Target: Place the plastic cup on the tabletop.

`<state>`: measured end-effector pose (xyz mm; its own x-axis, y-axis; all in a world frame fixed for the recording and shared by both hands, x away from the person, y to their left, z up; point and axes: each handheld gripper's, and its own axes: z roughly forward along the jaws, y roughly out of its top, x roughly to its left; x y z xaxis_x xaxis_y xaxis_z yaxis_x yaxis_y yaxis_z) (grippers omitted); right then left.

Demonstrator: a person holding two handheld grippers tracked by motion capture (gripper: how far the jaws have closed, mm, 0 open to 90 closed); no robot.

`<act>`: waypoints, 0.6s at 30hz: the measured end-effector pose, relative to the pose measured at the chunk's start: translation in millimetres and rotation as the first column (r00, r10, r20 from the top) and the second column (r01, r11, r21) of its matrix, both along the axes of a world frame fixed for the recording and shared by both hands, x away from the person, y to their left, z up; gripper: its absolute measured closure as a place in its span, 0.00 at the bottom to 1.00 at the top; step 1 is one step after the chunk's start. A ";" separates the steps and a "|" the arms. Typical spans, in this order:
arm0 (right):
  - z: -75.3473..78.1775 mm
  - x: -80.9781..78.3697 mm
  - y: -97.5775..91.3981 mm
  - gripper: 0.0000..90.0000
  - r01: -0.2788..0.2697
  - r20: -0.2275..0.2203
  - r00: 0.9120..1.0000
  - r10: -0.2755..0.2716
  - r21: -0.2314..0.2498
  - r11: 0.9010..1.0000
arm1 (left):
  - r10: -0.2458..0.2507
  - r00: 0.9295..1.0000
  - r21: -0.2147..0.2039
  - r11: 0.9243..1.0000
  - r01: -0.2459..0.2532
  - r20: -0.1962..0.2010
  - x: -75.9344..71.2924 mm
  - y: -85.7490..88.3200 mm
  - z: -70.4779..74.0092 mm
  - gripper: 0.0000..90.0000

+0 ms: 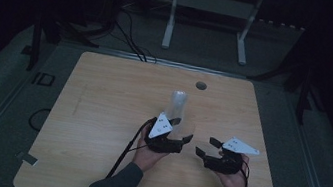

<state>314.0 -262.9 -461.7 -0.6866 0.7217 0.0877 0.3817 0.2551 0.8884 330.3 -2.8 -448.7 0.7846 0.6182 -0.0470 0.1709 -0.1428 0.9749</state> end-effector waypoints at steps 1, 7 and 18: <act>0.0 -0.1 0.1 0.30 0.000 0.000 1.000 0.000 0.000 1.000 | 0.000 1.000 0.000 1.000 0.000 0.000 0.1 -0.1 -0.4 0.32; -0.2 -0.3 -0.1 0.30 0.000 -0.002 1.000 0.000 0.000 1.000 | 0.009 1.000 0.002 1.000 -0.010 0.005 0.1 -0.7 -3.1 0.32; 0.0 -0.5 -0.2 0.30 -0.001 0.000 1.000 0.001 0.000 1.000 | 0.013 1.000 0.014 1.000 -0.013 0.006 0.2 -2.4 -9.0 0.32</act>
